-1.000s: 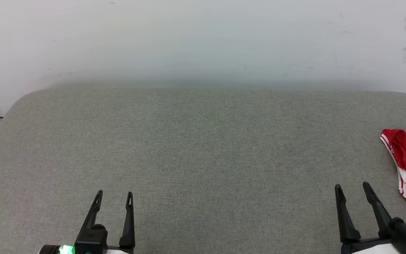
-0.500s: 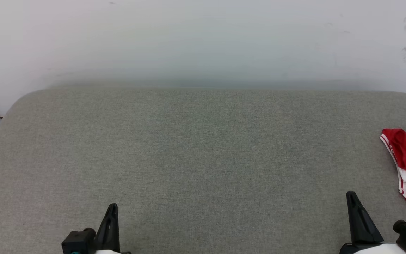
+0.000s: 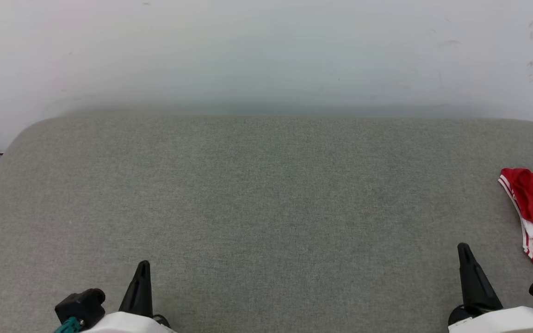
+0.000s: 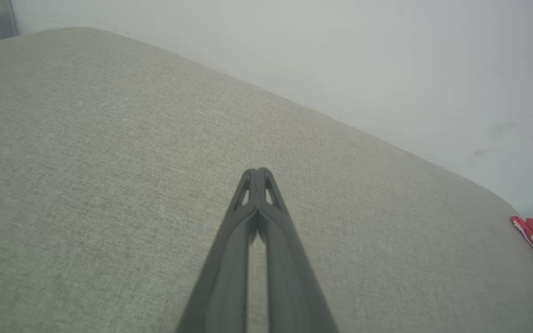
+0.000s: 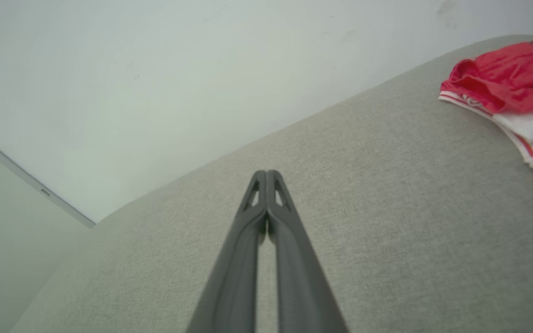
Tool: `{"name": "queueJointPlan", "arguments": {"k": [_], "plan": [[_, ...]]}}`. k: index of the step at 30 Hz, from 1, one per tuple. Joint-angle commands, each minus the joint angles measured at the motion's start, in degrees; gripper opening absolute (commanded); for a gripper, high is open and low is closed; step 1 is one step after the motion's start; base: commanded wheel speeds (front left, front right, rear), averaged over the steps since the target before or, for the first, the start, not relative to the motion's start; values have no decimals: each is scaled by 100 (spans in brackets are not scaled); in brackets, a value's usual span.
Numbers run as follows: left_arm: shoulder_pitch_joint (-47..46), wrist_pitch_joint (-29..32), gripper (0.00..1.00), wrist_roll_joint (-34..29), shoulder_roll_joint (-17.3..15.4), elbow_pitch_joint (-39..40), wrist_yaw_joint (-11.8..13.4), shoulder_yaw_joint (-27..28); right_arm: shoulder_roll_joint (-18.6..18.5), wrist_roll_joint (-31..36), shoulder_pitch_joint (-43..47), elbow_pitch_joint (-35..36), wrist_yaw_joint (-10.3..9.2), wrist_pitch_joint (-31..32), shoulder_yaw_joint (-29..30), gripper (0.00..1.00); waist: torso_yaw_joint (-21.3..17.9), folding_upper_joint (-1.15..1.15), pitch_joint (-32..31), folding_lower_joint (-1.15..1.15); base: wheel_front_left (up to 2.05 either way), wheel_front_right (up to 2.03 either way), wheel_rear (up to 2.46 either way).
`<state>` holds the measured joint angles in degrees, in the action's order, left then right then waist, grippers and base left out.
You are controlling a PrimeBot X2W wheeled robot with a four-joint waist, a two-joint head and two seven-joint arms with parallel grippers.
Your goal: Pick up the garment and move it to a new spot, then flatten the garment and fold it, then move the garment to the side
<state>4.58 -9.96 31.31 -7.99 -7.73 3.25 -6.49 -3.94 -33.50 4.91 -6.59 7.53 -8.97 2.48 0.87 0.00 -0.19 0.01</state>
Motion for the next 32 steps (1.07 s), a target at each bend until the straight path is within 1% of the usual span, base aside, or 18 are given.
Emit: {"name": "queueJointPlan", "arguments": {"k": [1, 7, 8, 19, 32], "plan": [[-171, 34, 0, 243, 4, 42, -57, 67, -61, -238, -176, 40, -2, 39, 5, 0, -1, 0, 0, -1, 0, 0, 0], [-264, 148, 0, 812, 18, -19, -153, 135, -69, -774, -266, -27, -2, 152, 14, 0, -6, 0, 3, -1, 0, 0, 0], [-264, 148, 0, 812, 18, -19, -153, 135, -69, -774, -266, -27, -2, 152, 14, 0, -6, 0, 3, -1, 0, 0, 0], [-398, 346, 0, 1760, 52, -107, -308, 271, -76, -1678, -415, -144, -2, 351, 34, 0, -16, 0, 7, -1, 0, 0, 0], [-553, 573, 0, 2740, 97, -207, -480, 425, -76, -2607, -571, -266, -3, 569, 66, 0, -27, 0, 12, -1, 0, 0, 0]]}}
